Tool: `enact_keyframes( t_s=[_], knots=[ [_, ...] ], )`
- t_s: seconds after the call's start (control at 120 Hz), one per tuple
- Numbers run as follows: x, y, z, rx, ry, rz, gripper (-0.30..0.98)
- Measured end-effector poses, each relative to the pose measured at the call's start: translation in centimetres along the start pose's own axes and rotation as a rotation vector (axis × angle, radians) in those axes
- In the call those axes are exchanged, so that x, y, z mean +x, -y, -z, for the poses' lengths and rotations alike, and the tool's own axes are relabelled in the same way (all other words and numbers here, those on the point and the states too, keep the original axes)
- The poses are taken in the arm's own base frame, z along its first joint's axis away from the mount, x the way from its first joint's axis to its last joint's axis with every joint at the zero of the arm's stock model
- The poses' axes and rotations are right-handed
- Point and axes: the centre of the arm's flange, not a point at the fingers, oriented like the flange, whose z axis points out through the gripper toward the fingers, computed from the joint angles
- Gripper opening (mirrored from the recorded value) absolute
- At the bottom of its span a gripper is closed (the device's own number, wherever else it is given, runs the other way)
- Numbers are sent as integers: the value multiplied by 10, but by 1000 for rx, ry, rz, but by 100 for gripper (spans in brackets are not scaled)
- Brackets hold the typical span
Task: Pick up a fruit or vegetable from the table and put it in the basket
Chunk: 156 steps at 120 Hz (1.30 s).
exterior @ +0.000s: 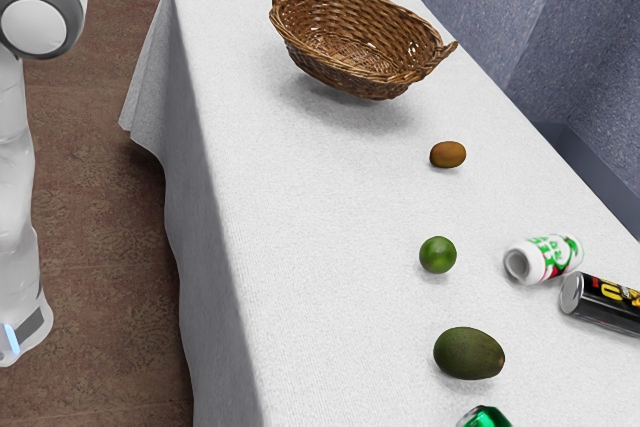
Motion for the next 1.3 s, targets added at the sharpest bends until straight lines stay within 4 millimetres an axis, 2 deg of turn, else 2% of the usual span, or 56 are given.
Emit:
enact_keyframes(
  t_s=[0.333,0.725,1.008,1.3],
  knots=[
    [87,0,-33,0,14,0,69],
    [178,0,-95,0,15,0,69],
    [227,0,-147,0,6,0,69],
    [261,0,-196,0,-10,0,69]
  ],
)
